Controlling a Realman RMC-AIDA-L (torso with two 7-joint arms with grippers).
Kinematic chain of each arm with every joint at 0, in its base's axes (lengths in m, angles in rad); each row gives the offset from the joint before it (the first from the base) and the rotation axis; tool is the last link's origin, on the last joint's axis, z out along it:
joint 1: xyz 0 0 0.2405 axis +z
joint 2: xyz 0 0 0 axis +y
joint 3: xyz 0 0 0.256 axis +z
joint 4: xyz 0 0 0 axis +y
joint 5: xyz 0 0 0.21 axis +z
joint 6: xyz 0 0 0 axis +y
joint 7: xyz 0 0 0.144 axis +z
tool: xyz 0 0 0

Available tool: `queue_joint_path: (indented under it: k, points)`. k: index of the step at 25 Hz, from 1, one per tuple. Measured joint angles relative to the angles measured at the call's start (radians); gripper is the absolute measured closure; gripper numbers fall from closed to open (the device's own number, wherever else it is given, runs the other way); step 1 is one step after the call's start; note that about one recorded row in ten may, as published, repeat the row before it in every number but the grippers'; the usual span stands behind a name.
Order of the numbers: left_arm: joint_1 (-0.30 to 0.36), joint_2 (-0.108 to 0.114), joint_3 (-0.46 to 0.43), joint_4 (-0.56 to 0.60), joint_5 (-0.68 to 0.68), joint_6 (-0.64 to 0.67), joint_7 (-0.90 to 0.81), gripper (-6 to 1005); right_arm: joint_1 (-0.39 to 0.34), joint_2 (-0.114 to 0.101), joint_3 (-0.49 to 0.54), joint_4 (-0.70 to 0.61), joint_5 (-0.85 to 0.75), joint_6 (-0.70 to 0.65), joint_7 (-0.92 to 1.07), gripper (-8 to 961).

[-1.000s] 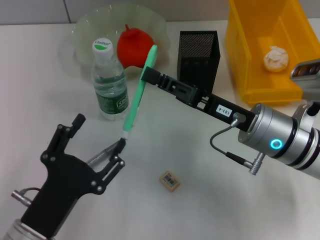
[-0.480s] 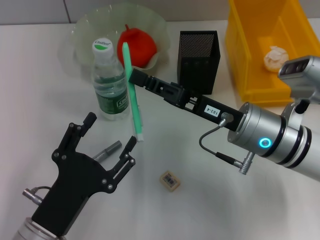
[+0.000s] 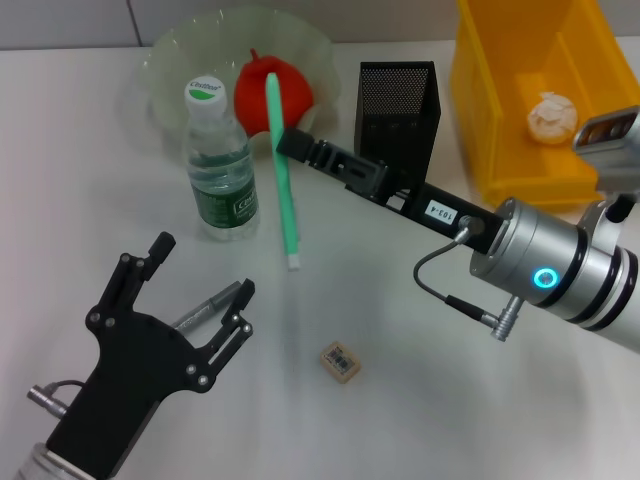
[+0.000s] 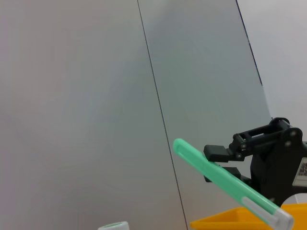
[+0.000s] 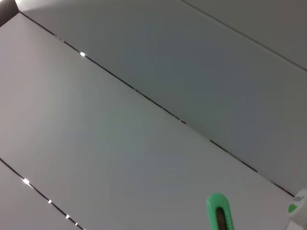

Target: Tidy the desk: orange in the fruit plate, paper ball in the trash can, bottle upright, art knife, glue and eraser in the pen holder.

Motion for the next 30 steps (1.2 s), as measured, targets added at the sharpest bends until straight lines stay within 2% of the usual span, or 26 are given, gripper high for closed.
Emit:
queue_joint_path:
  k: [9,13,24,30]
  points:
    - [-0.004,-0.001,0.03,-0.009,0.027,0.011,-0.001,189,0.005,0.0,0.03,-0.006,0.0,0.01,0.004,801]
    - [-0.009,-0.001,-0.015,-0.028,0.099,0.0,0.003,190,0.016,0.0,0.063,0.002,-0.004,0.019,0.004,803]
    - [-0.047,-0.001,-0.092,-0.079,0.131,-0.06,0.016,191,0.056,0.0,0.078,0.056,-0.013,0.075,-0.006,809]
    - [-0.063,-0.001,-0.125,-0.133,0.133,-0.096,0.129,191,0.061,0.0,0.101,0.075,-0.032,0.09,-0.009,812]
